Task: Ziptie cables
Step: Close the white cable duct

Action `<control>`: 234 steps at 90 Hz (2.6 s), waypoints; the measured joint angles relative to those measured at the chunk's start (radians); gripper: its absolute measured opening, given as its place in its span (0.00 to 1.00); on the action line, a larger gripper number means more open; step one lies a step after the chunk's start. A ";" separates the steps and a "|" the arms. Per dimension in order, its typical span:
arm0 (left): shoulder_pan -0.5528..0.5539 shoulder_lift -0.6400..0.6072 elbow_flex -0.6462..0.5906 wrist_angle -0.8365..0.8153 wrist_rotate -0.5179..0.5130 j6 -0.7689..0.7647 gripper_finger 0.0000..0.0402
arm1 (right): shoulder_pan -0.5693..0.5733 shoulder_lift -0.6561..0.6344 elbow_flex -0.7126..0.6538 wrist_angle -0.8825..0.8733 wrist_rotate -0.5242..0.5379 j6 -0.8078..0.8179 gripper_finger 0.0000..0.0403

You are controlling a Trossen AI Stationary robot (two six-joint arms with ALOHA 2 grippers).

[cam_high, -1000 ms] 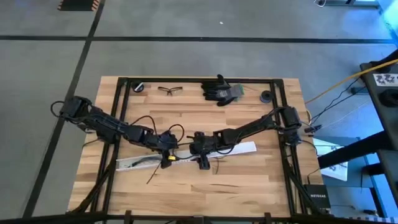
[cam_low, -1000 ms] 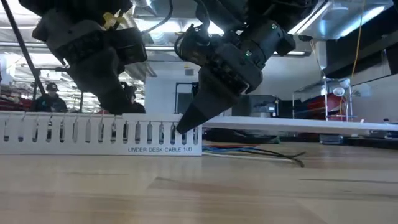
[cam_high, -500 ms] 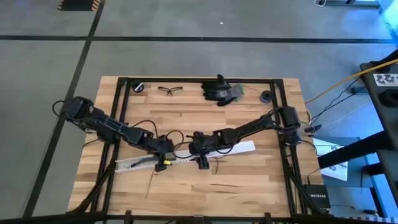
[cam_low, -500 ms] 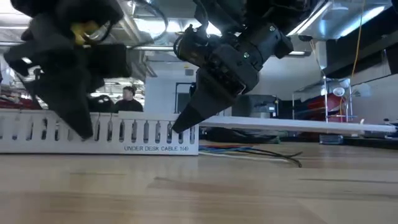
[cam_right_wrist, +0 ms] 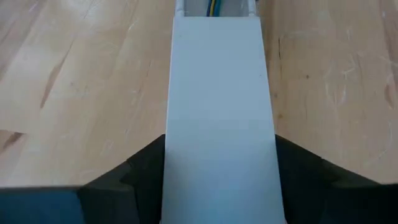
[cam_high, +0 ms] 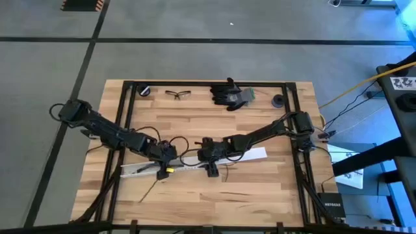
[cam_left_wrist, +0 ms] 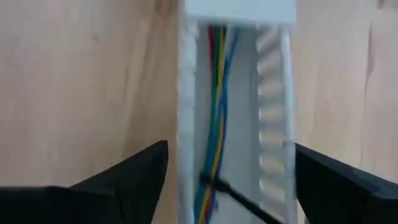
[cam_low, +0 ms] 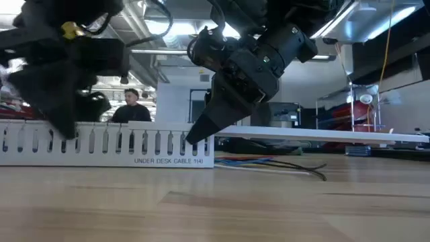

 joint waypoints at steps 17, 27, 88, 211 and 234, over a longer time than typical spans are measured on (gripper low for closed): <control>-0.074 0.001 -0.046 0.134 -0.186 0.001 0.74 | 0.000 0.000 0.000 -0.001 0.002 -0.002 0.54; -0.098 0.024 -0.086 0.240 -0.272 -0.011 0.74 | 0.000 0.000 0.001 -0.001 0.010 -0.001 0.54; 0.053 0.105 -0.146 0.504 -0.209 0.248 0.51 | -0.001 -0.024 0.002 -0.074 0.053 0.054 0.54; 0.049 0.107 -0.146 0.531 -0.172 0.233 0.52 | -0.010 0.077 0.128 -0.047 0.100 0.171 0.54; 0.049 0.108 -0.146 0.556 -0.167 0.244 0.52 | -0.012 0.093 0.124 0.050 0.081 0.184 0.54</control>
